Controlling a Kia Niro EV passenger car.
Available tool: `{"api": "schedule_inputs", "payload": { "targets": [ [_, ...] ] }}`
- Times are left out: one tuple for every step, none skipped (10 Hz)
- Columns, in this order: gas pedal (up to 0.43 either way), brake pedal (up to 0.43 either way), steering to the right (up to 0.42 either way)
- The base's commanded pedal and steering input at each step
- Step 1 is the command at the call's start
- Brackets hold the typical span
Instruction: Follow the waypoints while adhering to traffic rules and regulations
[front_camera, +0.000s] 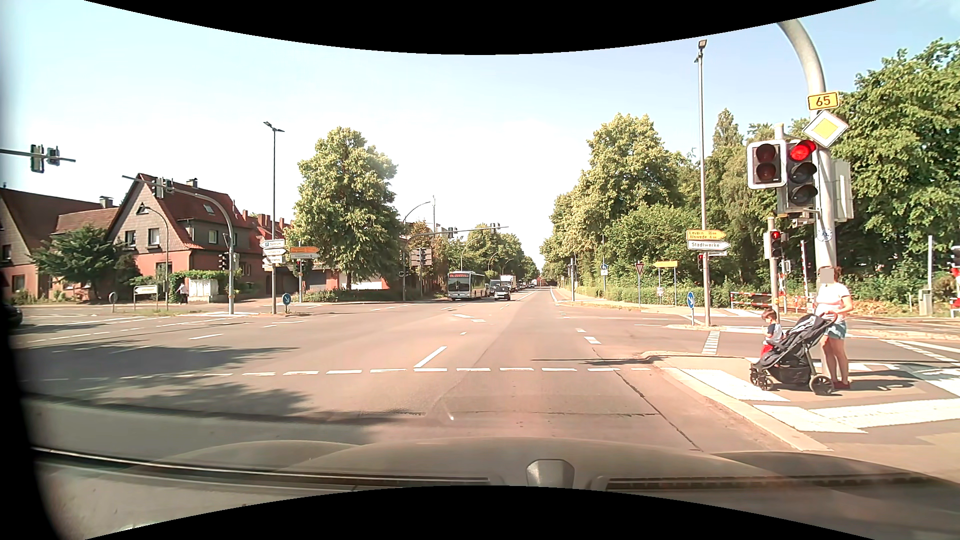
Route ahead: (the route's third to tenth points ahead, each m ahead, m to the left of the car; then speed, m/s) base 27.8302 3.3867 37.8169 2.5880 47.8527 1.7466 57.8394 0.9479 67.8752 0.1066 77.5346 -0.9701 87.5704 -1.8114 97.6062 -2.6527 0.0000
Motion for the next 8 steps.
{"api": "schedule_inputs", "payload": {
  "targets": [
    [0.0,0.28,0.016],
    [0.0,0.28,0.016],
    [0.0,0.28,0.016],
    [0.0,0.28,0.016],
    [0.0,0.28,0.016],
    [0.0,0.28,0.016],
    [0.0,0.28,0.016],
    [0.0,0.28,0.016]
  ]
}}
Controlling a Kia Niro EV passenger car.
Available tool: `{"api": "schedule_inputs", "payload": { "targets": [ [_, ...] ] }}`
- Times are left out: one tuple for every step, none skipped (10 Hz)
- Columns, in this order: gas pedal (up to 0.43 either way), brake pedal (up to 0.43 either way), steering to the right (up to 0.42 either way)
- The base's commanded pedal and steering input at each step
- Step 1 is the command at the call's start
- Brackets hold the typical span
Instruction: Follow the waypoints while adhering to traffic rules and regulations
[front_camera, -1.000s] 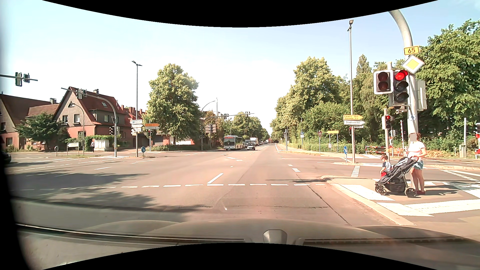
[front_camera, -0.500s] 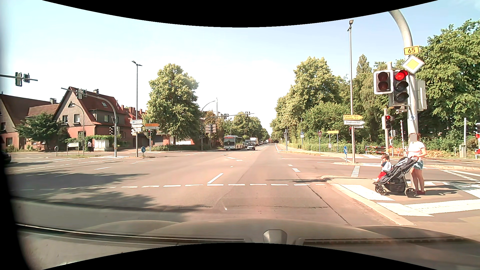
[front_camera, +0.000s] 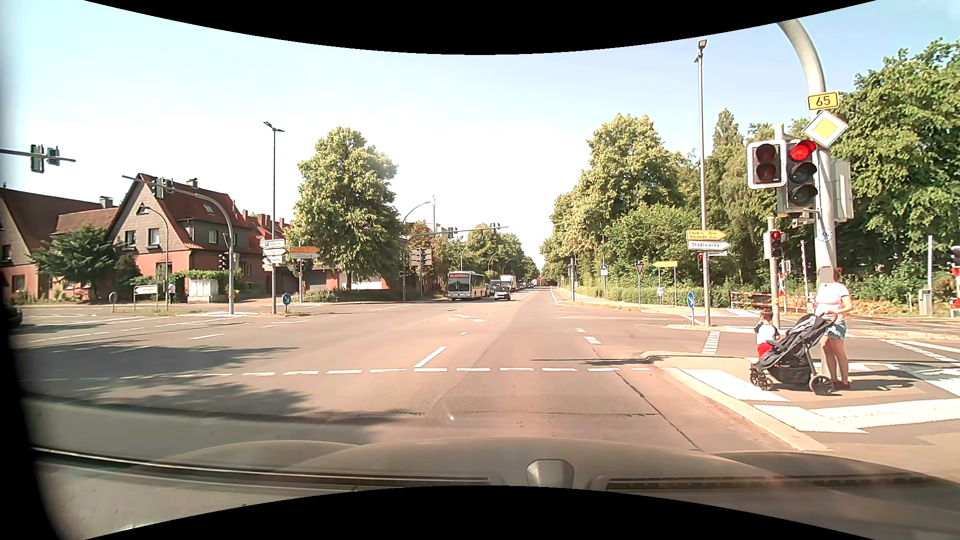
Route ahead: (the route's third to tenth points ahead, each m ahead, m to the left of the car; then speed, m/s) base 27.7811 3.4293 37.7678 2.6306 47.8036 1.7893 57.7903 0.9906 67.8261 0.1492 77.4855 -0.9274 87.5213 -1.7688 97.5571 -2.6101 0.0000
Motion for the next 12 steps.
{"api": "schedule_inputs", "payload": {
  "targets": [
    [0.0,0.28,0.016],
    [0.0,0.28,0.016],
    [0.0,0.28,0.016],
    [0.0,0.28,0.016],
    [0.0,0.28,0.016],
    [0.0,0.28,0.016],
    [0.0,0.28,0.016],
    [0.0,0.28,0.016],
    [0.0,0.28,0.016],
    [0.0,0.28,0.016],
    [0.0,0.28,0.016],
    [0.0,0.28,0.016]
  ]
}}
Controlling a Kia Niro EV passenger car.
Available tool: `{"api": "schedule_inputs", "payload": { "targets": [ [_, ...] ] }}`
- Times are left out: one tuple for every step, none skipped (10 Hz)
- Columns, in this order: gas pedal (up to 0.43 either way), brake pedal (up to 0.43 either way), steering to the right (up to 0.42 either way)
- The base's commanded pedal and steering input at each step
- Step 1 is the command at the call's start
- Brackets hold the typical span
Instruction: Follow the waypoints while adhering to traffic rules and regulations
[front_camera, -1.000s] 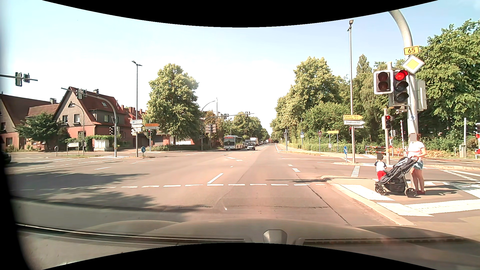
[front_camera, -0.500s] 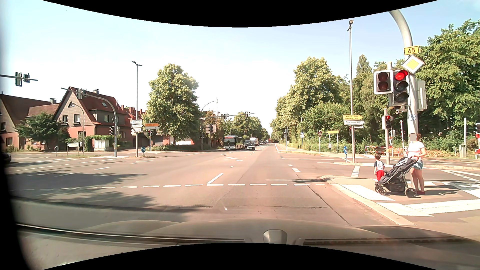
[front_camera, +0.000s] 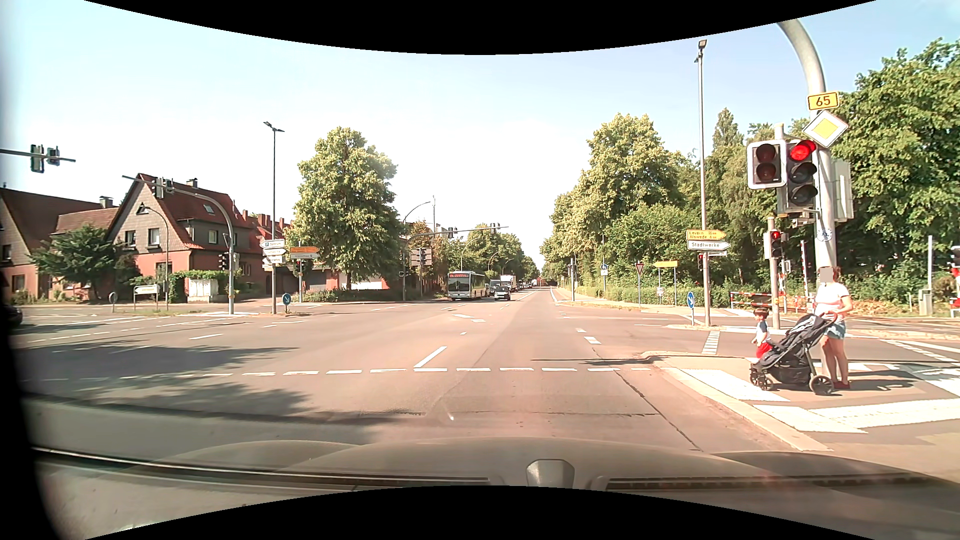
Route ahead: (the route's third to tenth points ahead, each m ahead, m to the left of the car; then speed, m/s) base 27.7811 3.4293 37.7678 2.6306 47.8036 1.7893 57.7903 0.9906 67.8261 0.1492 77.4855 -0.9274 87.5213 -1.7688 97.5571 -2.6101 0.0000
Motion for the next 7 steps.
{"api": "schedule_inputs", "payload": {
  "targets": [
    [0.0,0.274,0.016],
    [0.0,0.28,0.016],
    [0.0,0.28,0.016],
    [0.0,0.28,0.016],
    [0.0,0.28,0.016],
    [0.0,0.28,0.016],
    [0.0,0.28,0.016]
  ]
}}
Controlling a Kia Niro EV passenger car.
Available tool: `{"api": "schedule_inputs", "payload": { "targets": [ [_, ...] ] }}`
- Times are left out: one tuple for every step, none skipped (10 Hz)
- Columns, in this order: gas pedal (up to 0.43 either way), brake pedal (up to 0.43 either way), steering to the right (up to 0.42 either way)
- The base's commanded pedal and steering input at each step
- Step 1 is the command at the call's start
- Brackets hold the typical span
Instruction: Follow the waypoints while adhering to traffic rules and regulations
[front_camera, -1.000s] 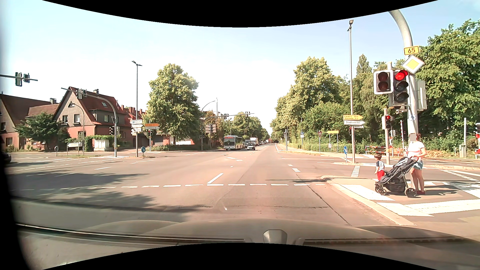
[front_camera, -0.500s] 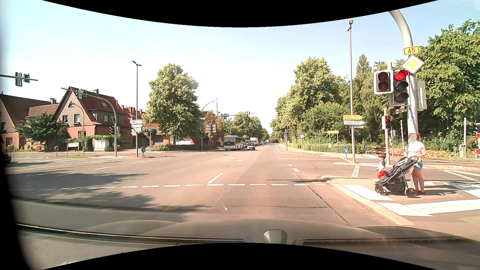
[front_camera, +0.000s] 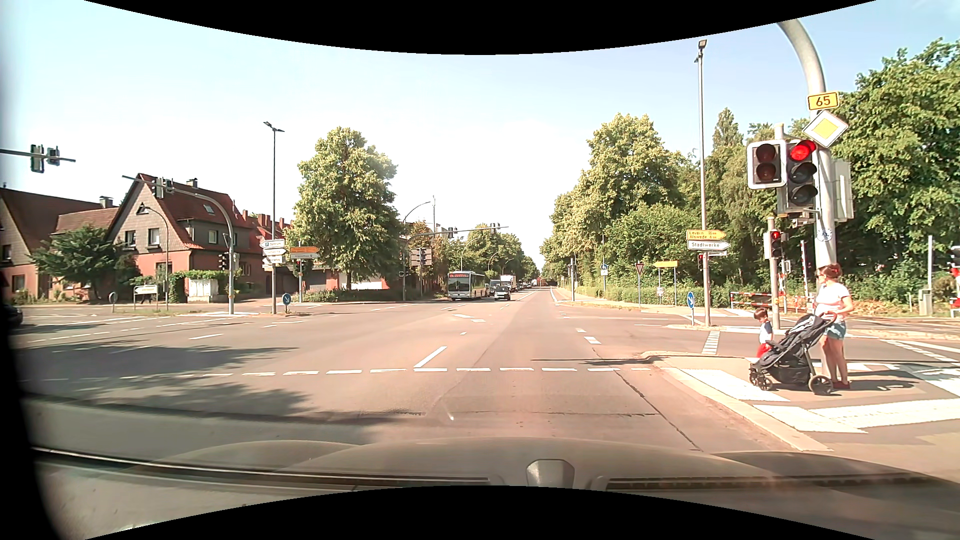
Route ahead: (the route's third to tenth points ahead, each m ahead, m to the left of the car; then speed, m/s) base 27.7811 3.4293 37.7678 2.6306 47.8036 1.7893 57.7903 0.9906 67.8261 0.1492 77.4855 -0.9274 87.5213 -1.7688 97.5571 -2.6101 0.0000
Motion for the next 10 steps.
{"api": "schedule_inputs", "payload": {
  "targets": [
    [0.0,0.28,0.016],
    [0.0,0.28,0.016],
    [0.0,0.28,0.016],
    [0.0,0.28,0.016],
    [0.0,0.28,0.016],
    [0.0,0.28,0.016],
    [0.0,0.28,0.016],
    [0.0,0.28,0.016],
    [0.0,0.28,0.016],
    [0.0,0.28,0.016]
  ]
}}
